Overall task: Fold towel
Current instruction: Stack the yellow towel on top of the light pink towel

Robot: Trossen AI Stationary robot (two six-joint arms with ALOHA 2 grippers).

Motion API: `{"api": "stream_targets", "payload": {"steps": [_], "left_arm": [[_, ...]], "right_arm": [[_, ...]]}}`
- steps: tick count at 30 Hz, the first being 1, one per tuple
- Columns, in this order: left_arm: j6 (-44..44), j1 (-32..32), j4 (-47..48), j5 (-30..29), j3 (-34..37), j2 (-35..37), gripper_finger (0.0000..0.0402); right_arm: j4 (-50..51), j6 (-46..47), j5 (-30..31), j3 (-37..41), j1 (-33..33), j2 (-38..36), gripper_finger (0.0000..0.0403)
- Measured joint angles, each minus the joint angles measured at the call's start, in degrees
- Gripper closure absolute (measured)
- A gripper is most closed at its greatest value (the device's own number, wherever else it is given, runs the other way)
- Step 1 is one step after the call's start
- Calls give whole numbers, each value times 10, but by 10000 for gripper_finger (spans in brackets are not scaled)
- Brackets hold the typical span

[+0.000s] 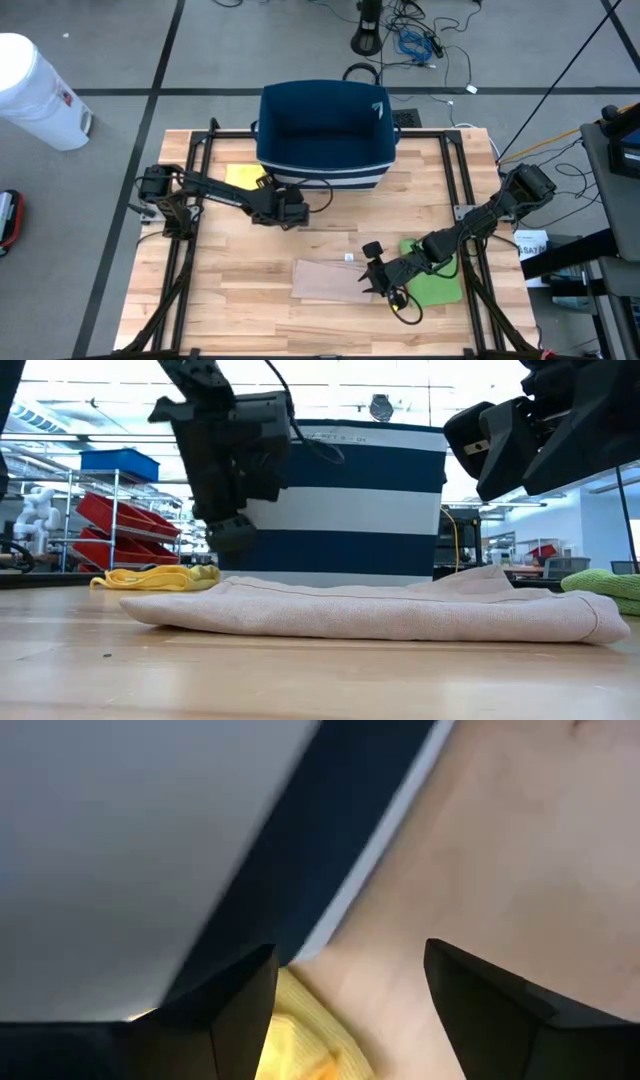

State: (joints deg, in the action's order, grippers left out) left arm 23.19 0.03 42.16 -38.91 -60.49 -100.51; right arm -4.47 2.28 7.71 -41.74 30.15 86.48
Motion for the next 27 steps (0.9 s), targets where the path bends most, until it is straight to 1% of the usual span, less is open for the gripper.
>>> {"api": "stream_targets", "payload": {"steps": [8,12,16,19,20,24,27], "left_arm": [[-96,-2,-134,42,88,2,142],[-134,-17,-216,57,122,28,142],[-160,-15,-249,103,157,102,142],[-162,0,-243,136,200,178,142],[-161,5,-242,138,215,205,142],[-161,30,-216,164,264,299,142],[-155,48,-188,172,282,336,142]], "right_arm": [[1,3,1,0,0,0,273],[1,4,1,0,0,0,273],[3,4,1,-1,0,0,273],[2,7,1,-1,0,0,273],[3,7,1,0,-1,0,273],[-2,7,1,-1,-1,0,273],[-3,7,2,0,-2,0,273]]}}
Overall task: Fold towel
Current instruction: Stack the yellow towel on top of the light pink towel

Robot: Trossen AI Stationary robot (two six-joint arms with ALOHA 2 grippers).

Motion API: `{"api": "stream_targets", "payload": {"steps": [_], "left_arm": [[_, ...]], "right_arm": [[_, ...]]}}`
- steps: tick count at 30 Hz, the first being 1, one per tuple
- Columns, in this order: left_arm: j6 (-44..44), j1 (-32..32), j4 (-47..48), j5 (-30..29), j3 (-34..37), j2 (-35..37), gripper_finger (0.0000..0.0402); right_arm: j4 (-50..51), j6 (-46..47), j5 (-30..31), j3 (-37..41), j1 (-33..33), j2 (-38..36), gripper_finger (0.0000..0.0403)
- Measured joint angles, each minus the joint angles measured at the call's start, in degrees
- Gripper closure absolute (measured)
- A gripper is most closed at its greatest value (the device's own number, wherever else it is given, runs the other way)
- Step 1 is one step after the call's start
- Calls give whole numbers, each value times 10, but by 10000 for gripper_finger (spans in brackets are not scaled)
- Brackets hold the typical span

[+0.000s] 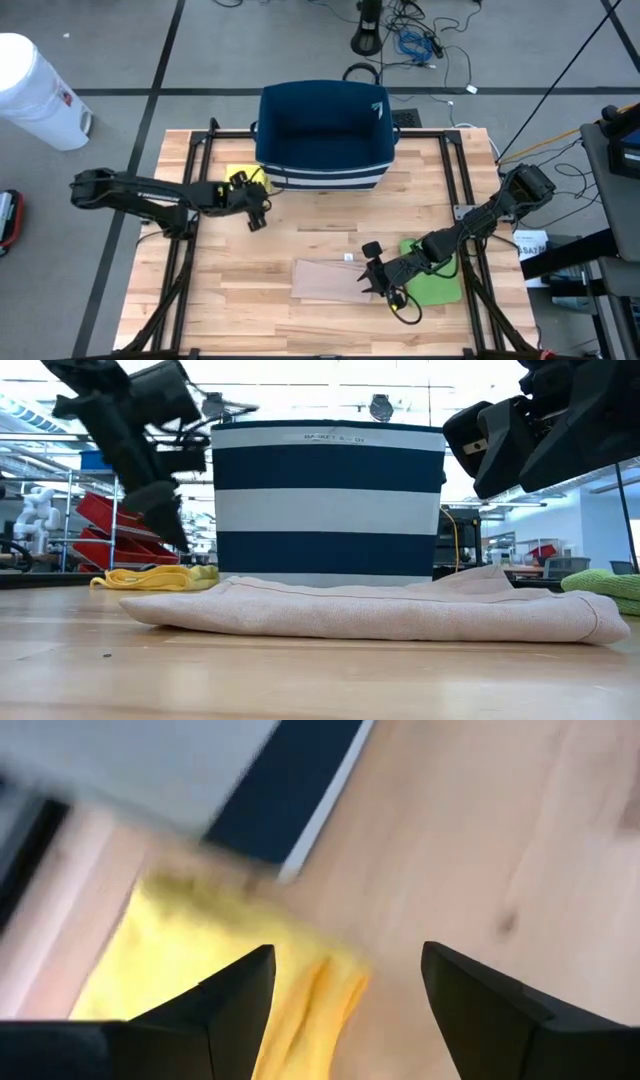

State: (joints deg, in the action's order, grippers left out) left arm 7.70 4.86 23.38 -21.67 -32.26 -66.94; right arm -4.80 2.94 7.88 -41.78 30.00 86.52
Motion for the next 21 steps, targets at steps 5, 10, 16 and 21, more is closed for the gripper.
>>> {"api": "stream_targets", "payload": {"steps": [5,10,16,21], "left_arm": [[6,37,11,31,28,0,142],[-19,54,-27,44,39,-13,142],[-47,100,-33,102,40,-29,142],[-78,120,-54,116,40,-71,142]], "right_arm": [[-7,-3,1,0,-1,0,273],[-8,-2,12,0,-3,0,273],[-6,2,13,0,-3,0,273],[-4,10,13,0,-3,0,273]]}}
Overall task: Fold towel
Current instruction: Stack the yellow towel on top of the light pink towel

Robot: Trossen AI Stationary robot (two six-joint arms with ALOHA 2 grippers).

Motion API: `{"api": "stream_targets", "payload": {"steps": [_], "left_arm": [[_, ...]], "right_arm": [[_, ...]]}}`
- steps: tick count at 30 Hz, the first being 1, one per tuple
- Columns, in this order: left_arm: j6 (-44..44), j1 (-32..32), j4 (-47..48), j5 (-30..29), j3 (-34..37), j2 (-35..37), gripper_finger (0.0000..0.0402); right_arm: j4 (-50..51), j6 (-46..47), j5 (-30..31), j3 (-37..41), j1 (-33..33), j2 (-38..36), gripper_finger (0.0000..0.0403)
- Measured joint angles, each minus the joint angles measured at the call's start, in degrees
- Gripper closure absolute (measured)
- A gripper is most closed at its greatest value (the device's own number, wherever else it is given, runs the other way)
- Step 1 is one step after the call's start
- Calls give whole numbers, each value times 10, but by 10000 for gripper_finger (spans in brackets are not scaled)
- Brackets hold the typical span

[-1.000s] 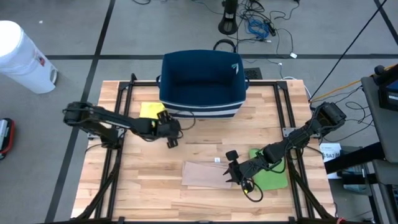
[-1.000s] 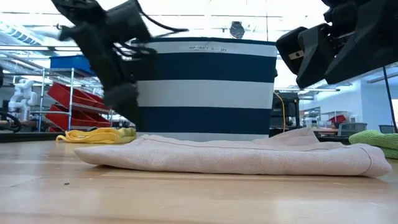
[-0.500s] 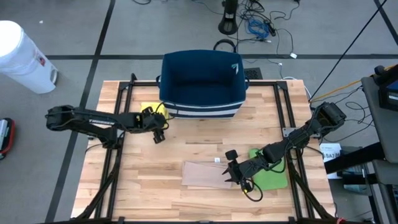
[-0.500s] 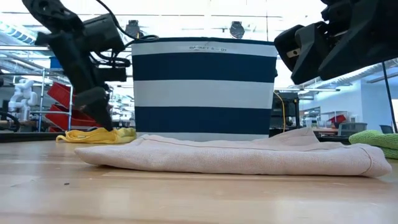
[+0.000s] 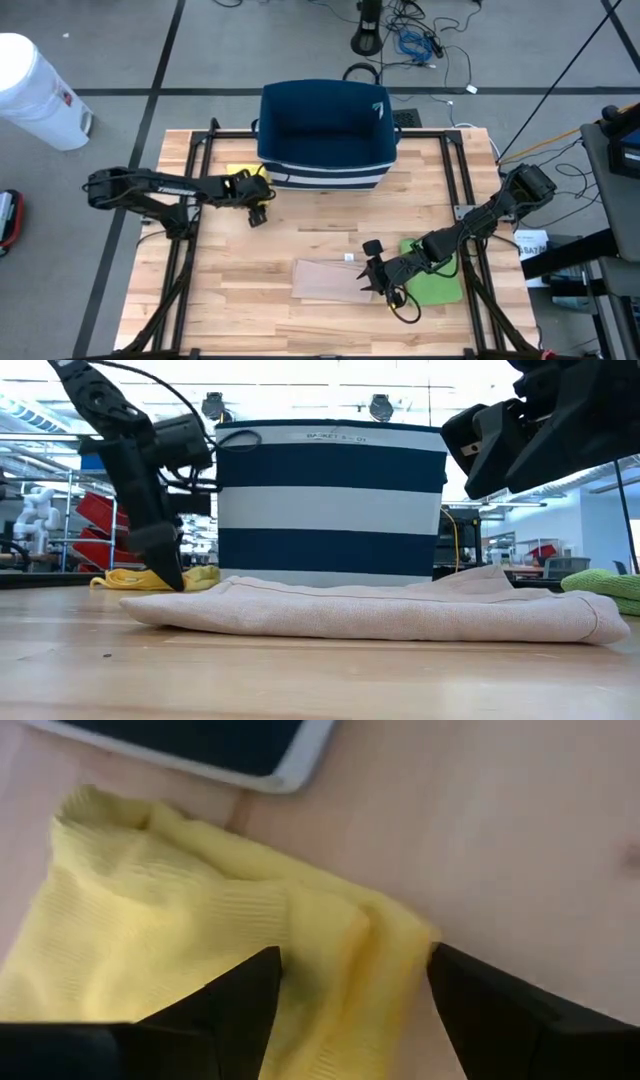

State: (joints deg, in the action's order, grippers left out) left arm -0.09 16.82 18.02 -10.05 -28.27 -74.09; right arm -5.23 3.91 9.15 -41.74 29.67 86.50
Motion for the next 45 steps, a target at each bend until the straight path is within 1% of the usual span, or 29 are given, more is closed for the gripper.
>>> {"api": "stream_targets", "payload": {"steps": [1,5,7,8,10,11,15,16,17,23,25,28,31,33,35,38,42,45], "left_arm": [[-5,2,-6,-14,0,-10,142],[-15,9,-21,-13,-2,-44,146],[-16,9,-23,-8,-3,-55,161],[-16,9,-24,-2,-3,-57,174],[-18,7,-28,10,-3,-58,215],[-18,6,-28,13,-3,-58,241],[-17,-6,-29,24,-2,-60,363],[-12,-10,-28,25,-2,-60,380],[-4,-14,-28,24,-2,-60,387],[63,-63,-27,17,-1,-43,396],[89,-85,-18,30,0,-26,397],[122,-120,11,68,1,9,398],[166,-150,41,61,-6,53,399],[197,-173,42,61,-8,84,400],[225,-198,19,60,-8,115,400],[254,-237,-47,55,-9,141,400],[264,-281,-129,42,-10,139,401],[266,-302,-144,17,-16,119,401]], "right_arm": [[0,1,0,0,0,0,273],[-1,9,0,0,0,0,273],[-2,12,0,0,0,0,273],[-1,12,0,0,1,0,273],[-1,14,0,0,1,0,273],[-2,14,0,0,1,0,273],[-2,14,1,0,1,0,273],[-1,14,1,0,1,0,273],[-1,14,1,0,1,0,273],[-1,12,1,0,1,0,273],[-1,10,0,0,1,0,273],[-1,6,-1,0,3,0,273],[-1,-2,-1,0,7,0,273],[-1,-4,-1,0,8,0,273],[-2,-10,-1,0,8,0,273],[-2,-14,0,0,8,0,273],[-7,-16,1,0,8,0,273],[-6,-15,1,0,8,0,273]]}}
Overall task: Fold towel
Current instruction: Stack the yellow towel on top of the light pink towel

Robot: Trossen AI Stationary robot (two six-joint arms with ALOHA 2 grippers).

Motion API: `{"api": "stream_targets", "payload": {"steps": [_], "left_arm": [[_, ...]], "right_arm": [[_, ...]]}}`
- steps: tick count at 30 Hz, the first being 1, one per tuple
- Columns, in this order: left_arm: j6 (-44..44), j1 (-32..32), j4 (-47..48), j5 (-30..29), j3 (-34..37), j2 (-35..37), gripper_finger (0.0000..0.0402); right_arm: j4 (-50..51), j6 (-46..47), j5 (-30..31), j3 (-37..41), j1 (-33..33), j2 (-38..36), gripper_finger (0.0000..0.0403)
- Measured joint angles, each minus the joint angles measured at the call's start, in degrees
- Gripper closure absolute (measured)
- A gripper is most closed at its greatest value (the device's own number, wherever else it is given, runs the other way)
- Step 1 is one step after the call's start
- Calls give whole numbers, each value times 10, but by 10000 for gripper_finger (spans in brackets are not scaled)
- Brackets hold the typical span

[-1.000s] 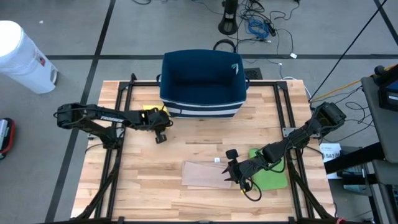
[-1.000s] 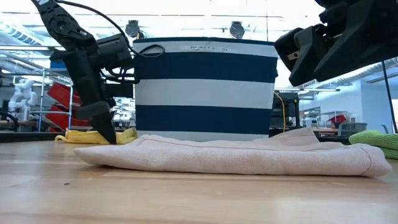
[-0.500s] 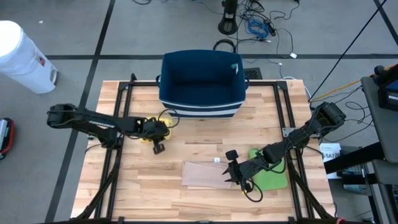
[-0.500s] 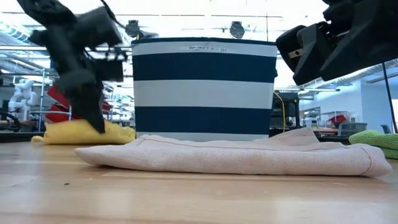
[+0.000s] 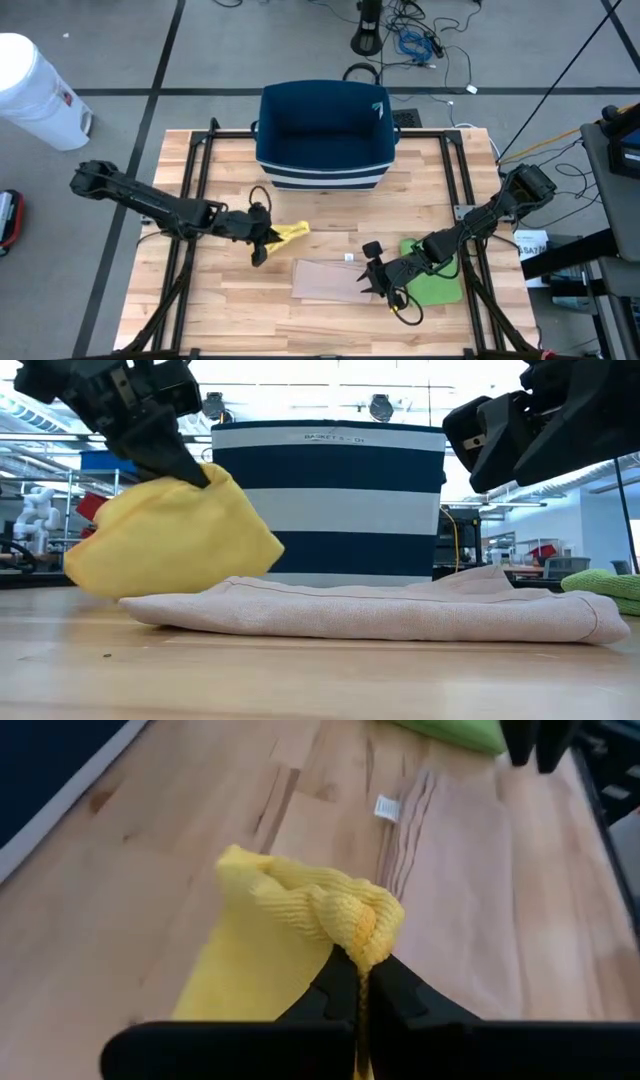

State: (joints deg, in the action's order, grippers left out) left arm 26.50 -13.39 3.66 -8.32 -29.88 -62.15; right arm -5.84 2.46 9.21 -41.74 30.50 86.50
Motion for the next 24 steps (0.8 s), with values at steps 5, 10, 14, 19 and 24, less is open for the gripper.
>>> {"api": "stream_targets", "payload": {"steps": [5,10,14,19,24], "left_arm": [[0,-26,-51,-22,-23,-59,401],[-16,-37,-85,-23,-72,-147,401],[-50,-48,-84,-23,-133,-211,401],[-96,-55,-44,-21,-215,-253,401],[-121,-55,2,-20,-281,-280,401]], "right_arm": [[0,12,0,0,0,0,273],[0,15,0,0,0,0,273],[9,34,-2,0,2,0,273],[55,66,-3,0,17,0,273],[101,105,5,0,31,0,273]]}}
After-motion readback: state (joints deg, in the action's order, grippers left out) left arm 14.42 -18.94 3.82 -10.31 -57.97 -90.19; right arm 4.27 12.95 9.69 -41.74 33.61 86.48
